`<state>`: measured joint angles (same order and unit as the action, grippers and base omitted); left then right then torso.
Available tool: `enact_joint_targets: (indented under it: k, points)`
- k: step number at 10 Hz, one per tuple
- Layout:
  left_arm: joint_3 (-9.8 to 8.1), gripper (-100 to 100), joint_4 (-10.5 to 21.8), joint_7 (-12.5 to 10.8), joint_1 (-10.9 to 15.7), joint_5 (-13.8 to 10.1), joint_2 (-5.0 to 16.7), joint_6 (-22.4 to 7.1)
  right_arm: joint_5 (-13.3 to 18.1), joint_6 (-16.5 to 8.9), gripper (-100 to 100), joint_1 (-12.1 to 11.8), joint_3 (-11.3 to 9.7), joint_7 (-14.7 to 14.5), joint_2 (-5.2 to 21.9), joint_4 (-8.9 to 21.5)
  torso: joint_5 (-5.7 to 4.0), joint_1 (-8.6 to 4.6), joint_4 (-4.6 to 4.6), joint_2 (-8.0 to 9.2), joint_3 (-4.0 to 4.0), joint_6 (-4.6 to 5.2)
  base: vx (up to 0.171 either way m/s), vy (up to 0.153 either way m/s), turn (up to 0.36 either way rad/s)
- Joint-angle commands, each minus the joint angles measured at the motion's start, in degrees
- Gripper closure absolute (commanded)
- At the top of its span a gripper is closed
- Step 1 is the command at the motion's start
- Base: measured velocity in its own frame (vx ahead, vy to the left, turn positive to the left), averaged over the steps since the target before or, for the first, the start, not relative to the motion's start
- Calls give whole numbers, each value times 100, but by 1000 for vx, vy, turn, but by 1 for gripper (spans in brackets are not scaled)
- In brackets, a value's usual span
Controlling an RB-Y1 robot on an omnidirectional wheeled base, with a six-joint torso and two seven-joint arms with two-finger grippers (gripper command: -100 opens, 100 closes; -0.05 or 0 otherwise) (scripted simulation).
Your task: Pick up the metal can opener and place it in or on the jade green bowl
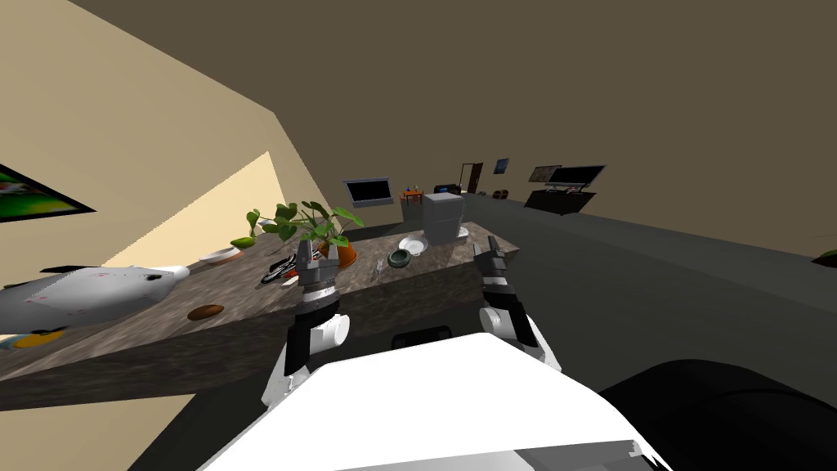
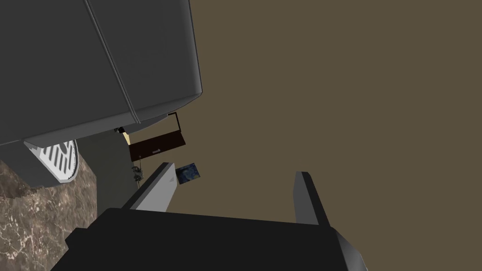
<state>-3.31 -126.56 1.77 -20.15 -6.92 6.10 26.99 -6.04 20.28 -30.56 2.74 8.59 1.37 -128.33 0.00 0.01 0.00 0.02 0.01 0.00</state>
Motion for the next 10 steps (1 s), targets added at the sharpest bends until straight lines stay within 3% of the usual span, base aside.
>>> enact_joint_targets:
  k: [1, 3, 4, 5, 7, 8, 9, 10]
  points:
    - [-32, -100, 48, -88, 116, -30, 74, -160, 0, 0, 0, 0, 0, 0, 0, 0, 0, 0, 0, 0, 0, 0, -8, 1, -4]
    - [-77, -100, 312, -429, 498, -122, 359, -533, 0, 0, 0, 0, 0, 0, 0, 0, 0, 2, 0, 0, 0, 0, -15, 5, -6]
    - [-77, -100, 312, -429, 498, -122, 359, -669, 0, 0, 0, 0, 0, 0, 0, 0, 1, 4, 0, 2, 1, 0, -15, 9, -4]
    - [-96, -100, 475, -622, 702, -170, 510, -816, 0, 0, 0, 0, 0, 0, 0, 0, 1, 4, 0, 2, 1, -1, -16, 11, 1]
    - [-96, -100, 475, -622, 702, -170, 510, -955, 0, 0, 0, 0, 0, 0, 0, 0, 1, 4, 0, 0, 0, -1, -5, 5, -1]
    - [-112, -100, 660, -830, 912, -218, 664, -1189, 0, 0, 0, 0, 0, 0, 0, 0, 0, 1, 0, -1, 0, -1, -10, 8, 5]
    - [-112, -100, 660, -830, 912, -218, 664, -1259, 0, 0, 0, 0, 0, 0, 0, 0, 1, 4, 0, 0, 0, -1, -12, 10, -1]
    - [-124, -100, 869, -1051, 1125, -268, 821, -1438, 0, 0, 0, 0, 0, 0, 0, 0, 1, 4, 0, 0, 0, -1, -15, 14, 2]
